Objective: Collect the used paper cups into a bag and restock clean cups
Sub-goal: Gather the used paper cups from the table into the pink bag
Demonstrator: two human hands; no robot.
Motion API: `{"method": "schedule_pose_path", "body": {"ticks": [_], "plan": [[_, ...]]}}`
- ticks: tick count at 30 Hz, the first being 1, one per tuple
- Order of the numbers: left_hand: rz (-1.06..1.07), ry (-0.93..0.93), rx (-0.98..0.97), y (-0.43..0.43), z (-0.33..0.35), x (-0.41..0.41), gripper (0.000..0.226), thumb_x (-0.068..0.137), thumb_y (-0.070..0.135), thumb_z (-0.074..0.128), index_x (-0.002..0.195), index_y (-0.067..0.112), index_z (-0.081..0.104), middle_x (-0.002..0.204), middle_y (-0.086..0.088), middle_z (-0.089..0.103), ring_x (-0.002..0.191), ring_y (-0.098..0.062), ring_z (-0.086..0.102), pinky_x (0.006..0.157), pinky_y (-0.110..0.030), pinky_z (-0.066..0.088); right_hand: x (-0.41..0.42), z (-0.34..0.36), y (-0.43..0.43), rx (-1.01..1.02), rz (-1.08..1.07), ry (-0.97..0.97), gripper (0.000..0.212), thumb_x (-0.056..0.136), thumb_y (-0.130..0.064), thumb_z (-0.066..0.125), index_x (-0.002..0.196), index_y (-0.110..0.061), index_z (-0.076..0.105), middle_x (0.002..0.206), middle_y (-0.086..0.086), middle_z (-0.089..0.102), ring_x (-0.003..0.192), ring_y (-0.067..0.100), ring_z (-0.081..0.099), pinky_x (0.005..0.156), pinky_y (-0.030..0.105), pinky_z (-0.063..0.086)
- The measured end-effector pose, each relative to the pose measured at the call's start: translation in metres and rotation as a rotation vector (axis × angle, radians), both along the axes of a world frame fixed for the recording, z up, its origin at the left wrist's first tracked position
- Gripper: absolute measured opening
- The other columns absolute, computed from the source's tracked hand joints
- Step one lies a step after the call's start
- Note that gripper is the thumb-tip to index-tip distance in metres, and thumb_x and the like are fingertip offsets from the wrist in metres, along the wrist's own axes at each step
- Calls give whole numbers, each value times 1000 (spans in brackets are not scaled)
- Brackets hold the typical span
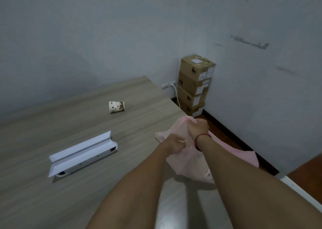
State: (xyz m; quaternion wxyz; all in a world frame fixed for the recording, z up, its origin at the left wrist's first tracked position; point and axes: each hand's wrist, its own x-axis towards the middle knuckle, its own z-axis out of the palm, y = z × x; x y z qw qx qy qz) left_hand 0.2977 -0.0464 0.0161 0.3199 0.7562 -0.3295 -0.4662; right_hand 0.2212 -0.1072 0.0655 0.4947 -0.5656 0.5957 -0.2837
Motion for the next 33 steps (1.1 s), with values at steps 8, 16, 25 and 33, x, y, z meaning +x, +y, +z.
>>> {"method": "schedule_pose_path", "body": {"ticks": [8, 16, 25, 33], "plan": [[374, -144, -41, 19, 20, 140, 19, 92, 11, 53, 78, 7, 65, 83, -15, 64, 60, -20, 57, 50, -23, 46, 61, 20, -28, -95, 111, -84, 39, 91, -8, 49, 53, -10, 47, 59, 4, 42, 56, 15, 41, 56, 23, 37], [613, -292, -133, -23, 38, 258, 17, 86, 13, 61, 101, 8, 69, 94, -20, 67, 78, -29, 61, 69, -34, 55, 179, 57, -83, -215, 151, -185, 26, 91, -4, 50, 66, -6, 54, 55, 3, 41, 47, 7, 42, 36, 7, 31], [568, -463, -20, -139, 6, 385, 37, 92, 26, 58, 115, -1, 67, 120, -20, 66, 114, -33, 62, 94, -35, 49, 315, 15, -192, -198, 185, 44, 39, 93, -24, 53, 117, 5, 63, 123, 23, 63, 113, 35, 61, 90, 34, 49], [536, -602, 2, -289, -78, 510, 72, 93, 47, 51, 150, 12, 25, 156, -19, 24, 144, -35, 26, 114, -43, 27, 445, -93, -310, -122, 223, 5, 39, 90, -22, 57, 118, 5, 60, 121, 22, 64, 111, 34, 62, 85, 34, 50]]}}
